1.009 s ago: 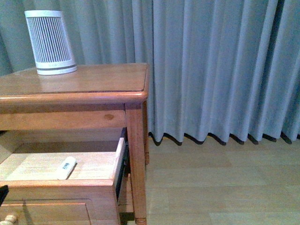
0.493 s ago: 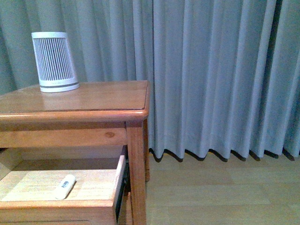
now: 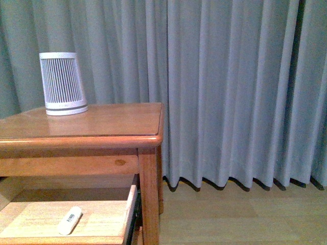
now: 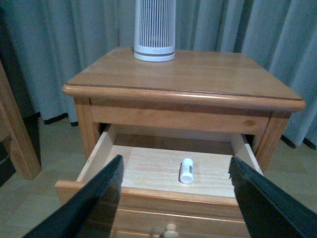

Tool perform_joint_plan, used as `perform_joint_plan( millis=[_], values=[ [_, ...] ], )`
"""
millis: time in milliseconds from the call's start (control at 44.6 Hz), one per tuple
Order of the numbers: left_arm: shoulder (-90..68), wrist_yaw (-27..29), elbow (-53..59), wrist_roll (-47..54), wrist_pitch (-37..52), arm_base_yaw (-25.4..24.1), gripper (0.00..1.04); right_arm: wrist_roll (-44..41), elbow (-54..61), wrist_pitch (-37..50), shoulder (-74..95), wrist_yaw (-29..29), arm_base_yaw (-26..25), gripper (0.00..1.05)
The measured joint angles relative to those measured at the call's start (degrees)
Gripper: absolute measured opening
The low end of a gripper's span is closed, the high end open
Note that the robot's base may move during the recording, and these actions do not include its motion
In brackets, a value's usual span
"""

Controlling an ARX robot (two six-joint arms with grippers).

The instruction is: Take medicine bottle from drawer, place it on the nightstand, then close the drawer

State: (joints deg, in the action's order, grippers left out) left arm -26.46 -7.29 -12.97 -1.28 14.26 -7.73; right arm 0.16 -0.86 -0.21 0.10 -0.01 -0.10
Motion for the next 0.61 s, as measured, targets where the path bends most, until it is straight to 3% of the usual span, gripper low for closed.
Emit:
perform_joint_plan(
  millis=[90, 179, 291, 359, 605],
  values=[
    [1.42, 1.4, 2.23, 0.31, -0.02, 1.38, 0.53, 0.0, 0.0, 0.0, 0.0, -0.02, 0.0, 0.98],
    [3.04, 6.62, 4.11, 0.42, -0.13, 5.75, 0.39, -0.02, 0.0, 0.0, 0.0, 0.0, 0.0, 0.98],
    [5.07, 6.95, 5.49, 0.61, -0.26, 7.41, 0.21, 0.0, 0.0, 0.0, 0.0, -0.02, 0.0, 0.98],
    [6.67, 7.21, 6.58, 0.61, -0.63, 7.5, 0.05, 0.0, 0.02, 0.0, 0.0, 0.0, 0.0, 0.98],
    [10.91, 7.26, 9.05, 0.68, -2.45, 7.54, 0.03, 0.0, 0.0, 0.0, 0.0, 0.0, 0.0, 0.98]
  ],
)
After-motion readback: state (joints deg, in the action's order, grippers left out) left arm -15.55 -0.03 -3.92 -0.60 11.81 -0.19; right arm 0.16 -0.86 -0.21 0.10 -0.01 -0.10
